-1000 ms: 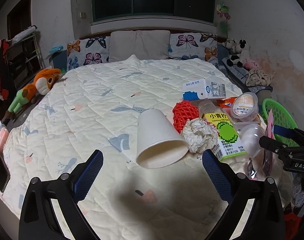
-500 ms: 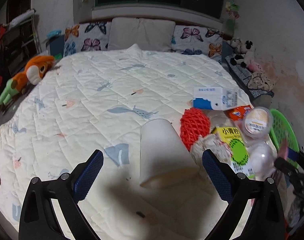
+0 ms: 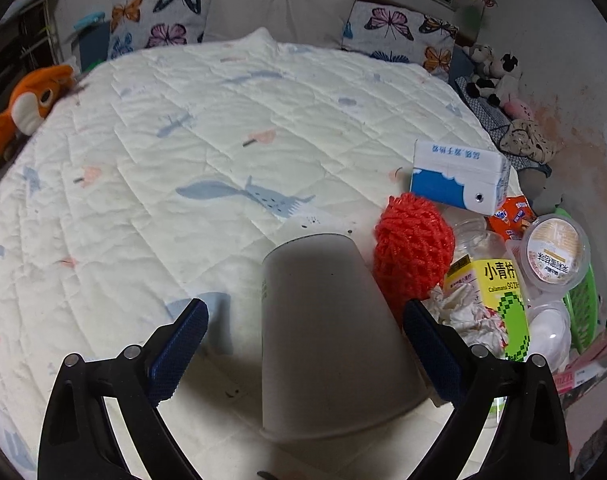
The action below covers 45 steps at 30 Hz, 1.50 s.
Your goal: Collect trash
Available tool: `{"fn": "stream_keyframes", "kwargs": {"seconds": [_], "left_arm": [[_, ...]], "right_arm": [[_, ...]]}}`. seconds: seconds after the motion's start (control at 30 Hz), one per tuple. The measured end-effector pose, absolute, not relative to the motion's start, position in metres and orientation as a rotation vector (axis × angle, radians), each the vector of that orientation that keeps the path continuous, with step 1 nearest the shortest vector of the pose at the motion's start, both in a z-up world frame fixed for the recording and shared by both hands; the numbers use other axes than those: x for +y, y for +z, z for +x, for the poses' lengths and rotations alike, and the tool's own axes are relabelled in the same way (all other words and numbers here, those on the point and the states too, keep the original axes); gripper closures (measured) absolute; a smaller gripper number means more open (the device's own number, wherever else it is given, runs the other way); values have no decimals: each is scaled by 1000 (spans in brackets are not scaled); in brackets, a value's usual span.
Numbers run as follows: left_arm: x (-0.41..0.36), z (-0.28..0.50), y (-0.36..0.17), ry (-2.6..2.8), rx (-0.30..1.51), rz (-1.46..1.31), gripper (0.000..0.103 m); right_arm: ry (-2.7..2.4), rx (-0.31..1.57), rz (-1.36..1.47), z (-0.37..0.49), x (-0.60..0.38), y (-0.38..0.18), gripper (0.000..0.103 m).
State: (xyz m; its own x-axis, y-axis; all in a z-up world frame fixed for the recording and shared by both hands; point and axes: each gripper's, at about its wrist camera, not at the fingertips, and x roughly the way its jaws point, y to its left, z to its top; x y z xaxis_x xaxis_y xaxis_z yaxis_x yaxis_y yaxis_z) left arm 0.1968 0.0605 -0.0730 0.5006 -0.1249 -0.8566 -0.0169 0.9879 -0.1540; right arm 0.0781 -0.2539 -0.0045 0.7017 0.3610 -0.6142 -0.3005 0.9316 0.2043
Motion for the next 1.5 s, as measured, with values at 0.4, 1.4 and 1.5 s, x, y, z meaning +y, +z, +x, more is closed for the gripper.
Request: {"fn": "stream_keyframes", "kwargs": {"seconds": [0.4, 1.4, 1.5], "left_arm": [[60, 195, -74, -148, 1041, -224, 37], [-39, 156, 44, -420, 813, -128, 37], [-68, 160, 48, -465, 811, -102, 37]], "right_arm": [[328, 681, 116, 71, -268, 3, 31], [43, 666, 266, 92, -389, 2, 31], [7, 680, 278, 95, -405, -7, 31]]}}
